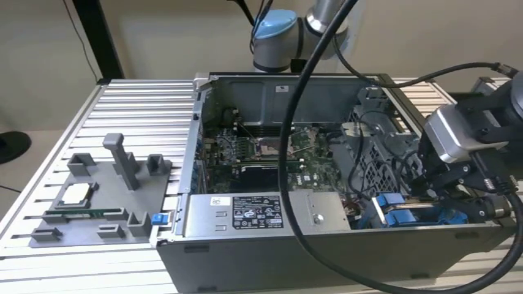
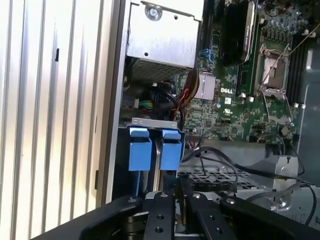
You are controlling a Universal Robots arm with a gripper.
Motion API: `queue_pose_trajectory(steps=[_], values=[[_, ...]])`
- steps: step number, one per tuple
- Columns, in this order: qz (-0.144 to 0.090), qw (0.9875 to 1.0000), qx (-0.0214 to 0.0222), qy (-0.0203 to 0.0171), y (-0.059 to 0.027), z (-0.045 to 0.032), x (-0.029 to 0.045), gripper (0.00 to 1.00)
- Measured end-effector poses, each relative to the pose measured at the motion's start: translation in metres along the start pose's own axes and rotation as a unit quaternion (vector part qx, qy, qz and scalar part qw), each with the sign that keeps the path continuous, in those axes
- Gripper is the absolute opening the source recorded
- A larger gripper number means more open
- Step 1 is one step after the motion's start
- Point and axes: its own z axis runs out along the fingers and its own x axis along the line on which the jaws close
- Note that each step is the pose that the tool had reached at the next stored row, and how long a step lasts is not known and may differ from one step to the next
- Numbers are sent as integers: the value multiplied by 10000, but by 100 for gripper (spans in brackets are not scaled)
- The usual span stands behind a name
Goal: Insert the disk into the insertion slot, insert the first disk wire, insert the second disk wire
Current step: 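Insert the second disk wire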
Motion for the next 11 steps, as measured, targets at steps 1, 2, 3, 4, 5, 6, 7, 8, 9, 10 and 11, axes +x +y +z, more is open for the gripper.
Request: queue_pose_trajectory(steps=[1,2,3,4,5,6,7,8,9,10,11], values=[[-17,10000,54,48,9,5,-11,0],[-37,9999,116,88,15,12,-26,0],[-56,9998,178,106,17,20,-46,0],[-71,9996,230,114,20,27,-65,0],[-81,9995,264,118,21,36,-81,0],[-84,9995,276,123,19,49,-93,0],[-85,9995,278,145,18,59,-102,0],[-85,9994,279,184,17,67,-106,0],[-84,9993,282,233,19,72,-108,0],[-85,9992,283,282,18,77,-109,0],[-85,9990,283,338,18,81,-111,0]])
